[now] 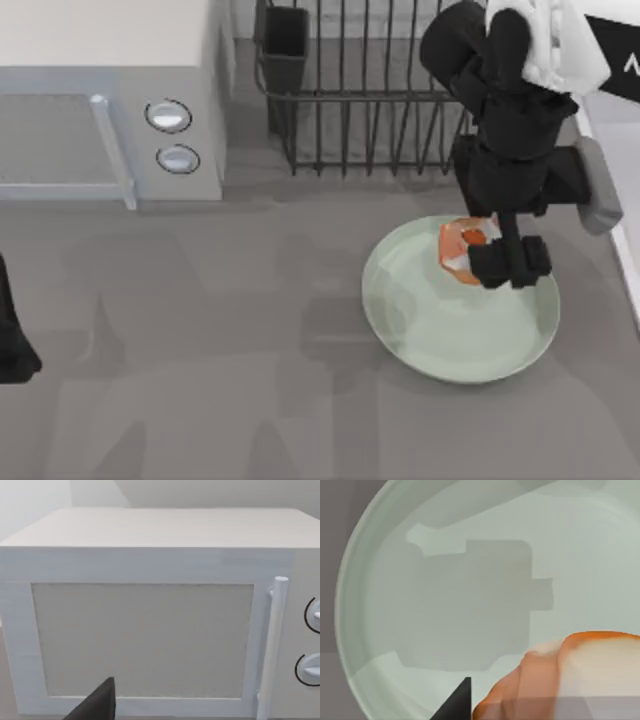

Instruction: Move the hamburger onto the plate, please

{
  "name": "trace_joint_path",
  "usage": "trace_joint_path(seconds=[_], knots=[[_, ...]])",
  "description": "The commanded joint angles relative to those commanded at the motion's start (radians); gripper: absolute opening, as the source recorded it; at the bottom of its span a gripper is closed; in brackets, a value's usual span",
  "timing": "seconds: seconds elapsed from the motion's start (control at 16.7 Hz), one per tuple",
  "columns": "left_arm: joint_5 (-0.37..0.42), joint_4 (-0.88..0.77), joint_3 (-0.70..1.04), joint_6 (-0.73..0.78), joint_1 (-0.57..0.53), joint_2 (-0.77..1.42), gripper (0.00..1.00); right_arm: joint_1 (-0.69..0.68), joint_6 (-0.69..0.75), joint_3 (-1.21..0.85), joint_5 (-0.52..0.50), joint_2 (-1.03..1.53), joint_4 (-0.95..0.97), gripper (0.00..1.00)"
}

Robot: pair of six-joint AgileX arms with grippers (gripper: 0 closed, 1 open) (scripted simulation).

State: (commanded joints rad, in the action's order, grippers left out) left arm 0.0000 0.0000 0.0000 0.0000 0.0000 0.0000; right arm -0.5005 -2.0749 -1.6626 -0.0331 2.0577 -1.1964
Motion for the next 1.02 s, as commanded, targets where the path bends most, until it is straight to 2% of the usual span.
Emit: trace_joint_path(seconds=[0.24,0.6,0.84,1.02], knots=[[0.000,0.000,0.000,0.000,0.000,0.000,1.00,0.003,0.001,0.019,0.001,0.001,0.017,0.00],[0.000,0.000,0.000,0.000,0.000,0.000,1.00,-0.003,-0.004,0.110,0.000,0.042,0.155,0.00],[0.000,0.000,0.000,0.000,0.000,0.000,1.00,-0.004,-0.004,0.115,0.000,0.045,0.159,0.00],[0.000,0.000,0.000,0.000,0.000,0.000,1.00,-0.004,-0.004,0.115,0.000,0.045,0.159,0.23]])
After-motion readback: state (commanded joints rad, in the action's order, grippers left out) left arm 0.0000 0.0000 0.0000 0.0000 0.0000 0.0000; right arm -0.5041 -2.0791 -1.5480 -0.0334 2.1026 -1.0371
